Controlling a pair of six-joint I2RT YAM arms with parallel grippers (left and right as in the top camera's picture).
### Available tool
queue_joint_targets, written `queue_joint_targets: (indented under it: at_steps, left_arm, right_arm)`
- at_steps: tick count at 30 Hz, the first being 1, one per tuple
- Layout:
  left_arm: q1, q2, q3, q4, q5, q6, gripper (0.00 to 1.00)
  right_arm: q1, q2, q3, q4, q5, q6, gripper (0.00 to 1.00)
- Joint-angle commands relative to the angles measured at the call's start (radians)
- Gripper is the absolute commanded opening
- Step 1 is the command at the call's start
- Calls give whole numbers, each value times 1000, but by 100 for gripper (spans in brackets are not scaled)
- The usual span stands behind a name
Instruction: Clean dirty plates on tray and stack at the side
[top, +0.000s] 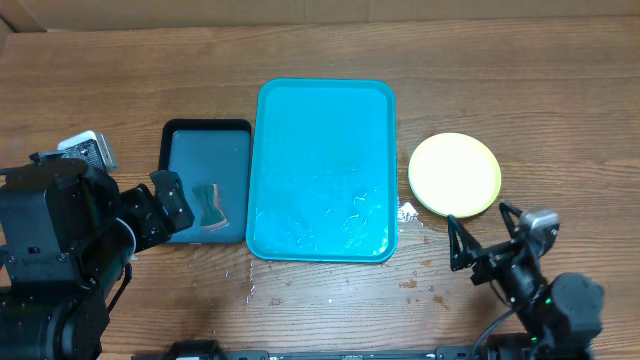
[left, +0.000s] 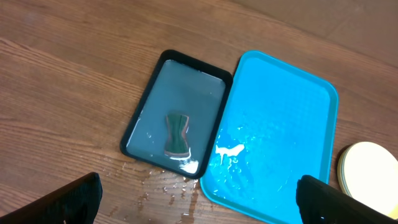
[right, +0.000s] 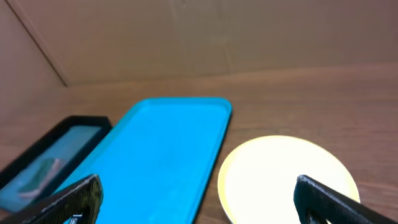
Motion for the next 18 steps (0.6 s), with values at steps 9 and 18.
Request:
queue_joint_targets:
  at_steps: [9, 18]
  left_arm:
    - [0, -3, 9, 4, -9, 22, 100]
    - [0, -3, 9, 4, -9, 22, 100]
  right_arm:
    - [-4, -130, -326, 418, 12, -5, 100]
    - [-2, -129, -320, 392, 25, -4, 100]
